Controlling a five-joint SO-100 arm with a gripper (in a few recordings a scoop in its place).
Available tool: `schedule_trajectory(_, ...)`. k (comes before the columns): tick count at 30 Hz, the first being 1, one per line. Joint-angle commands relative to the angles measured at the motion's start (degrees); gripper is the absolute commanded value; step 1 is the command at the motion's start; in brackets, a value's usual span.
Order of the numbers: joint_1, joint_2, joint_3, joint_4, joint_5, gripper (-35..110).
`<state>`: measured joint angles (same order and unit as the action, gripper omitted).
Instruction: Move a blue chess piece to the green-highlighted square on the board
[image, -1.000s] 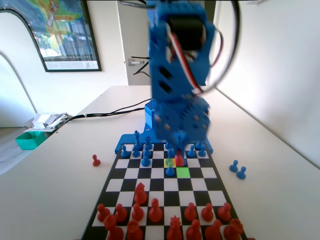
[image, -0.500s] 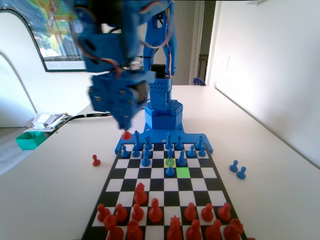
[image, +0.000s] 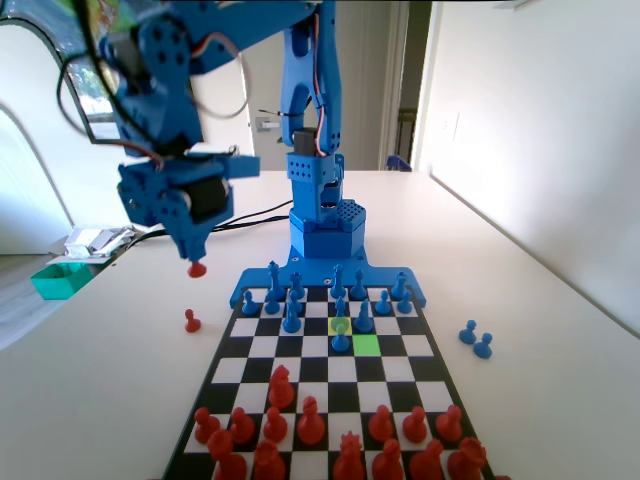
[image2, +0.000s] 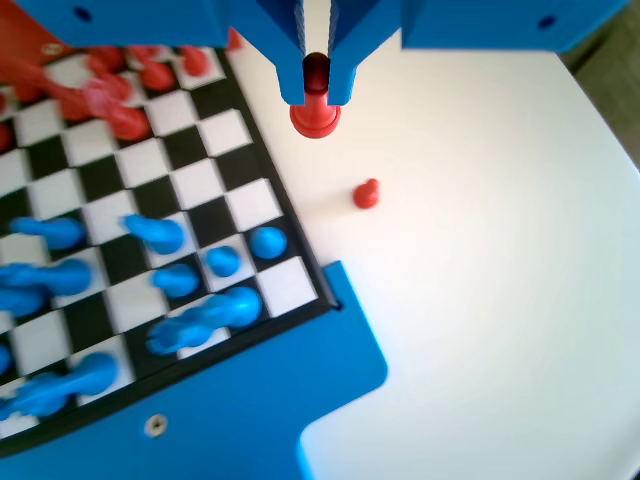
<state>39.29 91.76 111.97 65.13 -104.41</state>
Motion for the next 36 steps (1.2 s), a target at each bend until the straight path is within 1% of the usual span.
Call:
schedule_trajectory(1, 2.8, -0.5, 1.7, -4.0, -1.9, 1)
schedule_trajectory(9, 3.5, -5.4, 7.7, -16.2, -2.8, 1)
schedule_trajectory(19, 3.2, -8.6, 14.8, -27.8, -4.1, 1)
schedule_trajectory(26, 3.1, -10.7, 18.3, -33.6, -5.5, 1)
schedule_trajectory(36, 4.1, -12.5, 20.1, -36.9, -7.8, 1)
